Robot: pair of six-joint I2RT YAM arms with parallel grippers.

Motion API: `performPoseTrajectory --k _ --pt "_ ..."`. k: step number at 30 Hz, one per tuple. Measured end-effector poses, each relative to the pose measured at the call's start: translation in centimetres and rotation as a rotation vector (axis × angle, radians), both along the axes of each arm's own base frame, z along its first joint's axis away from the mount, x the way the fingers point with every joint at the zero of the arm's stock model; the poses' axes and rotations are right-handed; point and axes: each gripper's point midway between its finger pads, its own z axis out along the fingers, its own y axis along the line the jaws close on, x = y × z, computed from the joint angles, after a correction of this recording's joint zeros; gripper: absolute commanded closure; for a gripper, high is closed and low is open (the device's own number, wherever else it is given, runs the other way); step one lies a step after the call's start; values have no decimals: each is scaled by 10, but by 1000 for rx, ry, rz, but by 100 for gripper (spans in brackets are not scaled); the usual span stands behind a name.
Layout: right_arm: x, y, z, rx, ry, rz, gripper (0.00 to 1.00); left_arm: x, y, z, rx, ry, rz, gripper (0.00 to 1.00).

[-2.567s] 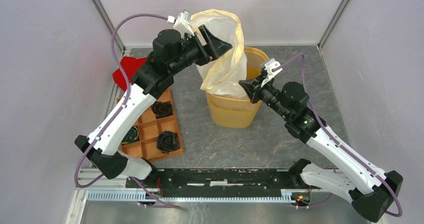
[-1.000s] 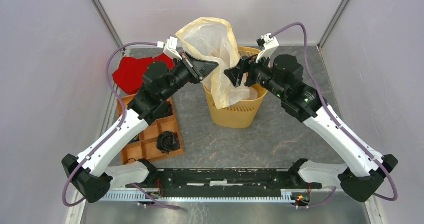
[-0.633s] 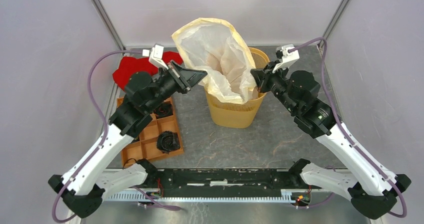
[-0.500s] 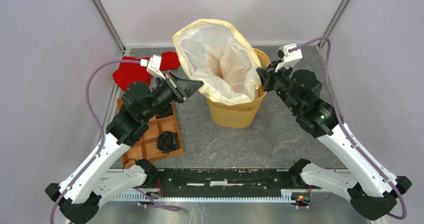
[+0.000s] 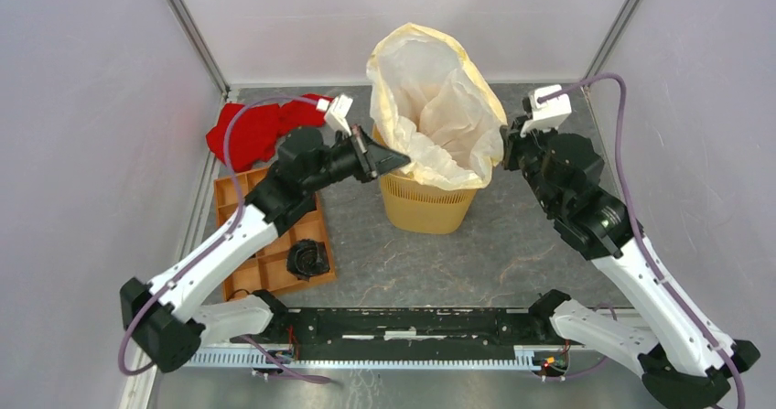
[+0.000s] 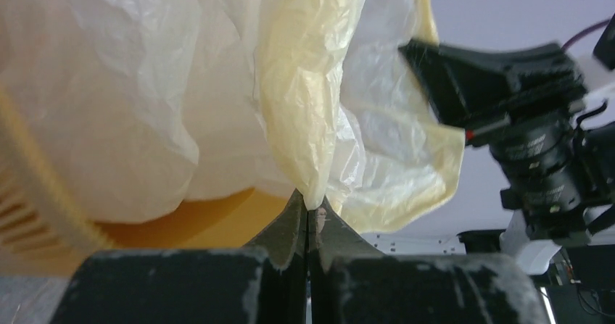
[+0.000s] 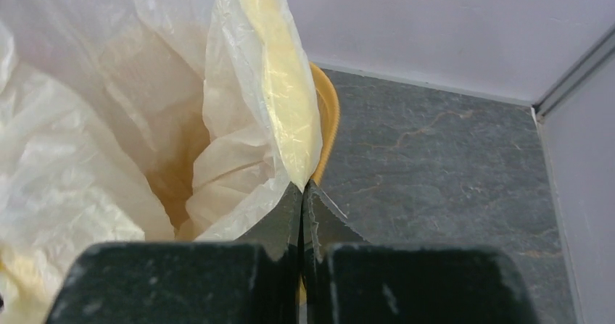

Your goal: Put the trash bags into the trash bin

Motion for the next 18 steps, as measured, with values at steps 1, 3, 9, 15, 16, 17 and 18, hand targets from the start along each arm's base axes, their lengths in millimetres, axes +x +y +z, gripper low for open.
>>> performPoseTrajectory --k 1,3,9,15,16,17,18 --pt "-3 -4 -3 -2 -3 -8 100 7 -8 4 -3 -2 -13 98" --pt "-10 -11 -7 -7 -7 -16 100 17 -20 10 -13 -10 -38 98" --pt "-12 -16 -10 -32 -5 -24 98 6 -14 11 -8 -27 -49 98" --pt "-16 -12 -29 -67 31 12 73 -35 31 11 13 -92 7 98" --pt "-18 -10 -32 -67 40 24 62 -39 35 9 14 -98 12 98" --pt "-19 -8 -33 -67 50 42 55 -42 38 9 11 -101 13 98" --pt "-21 -5 -35 -59 62 59 46 -44 39 8 11 -102 13 98"
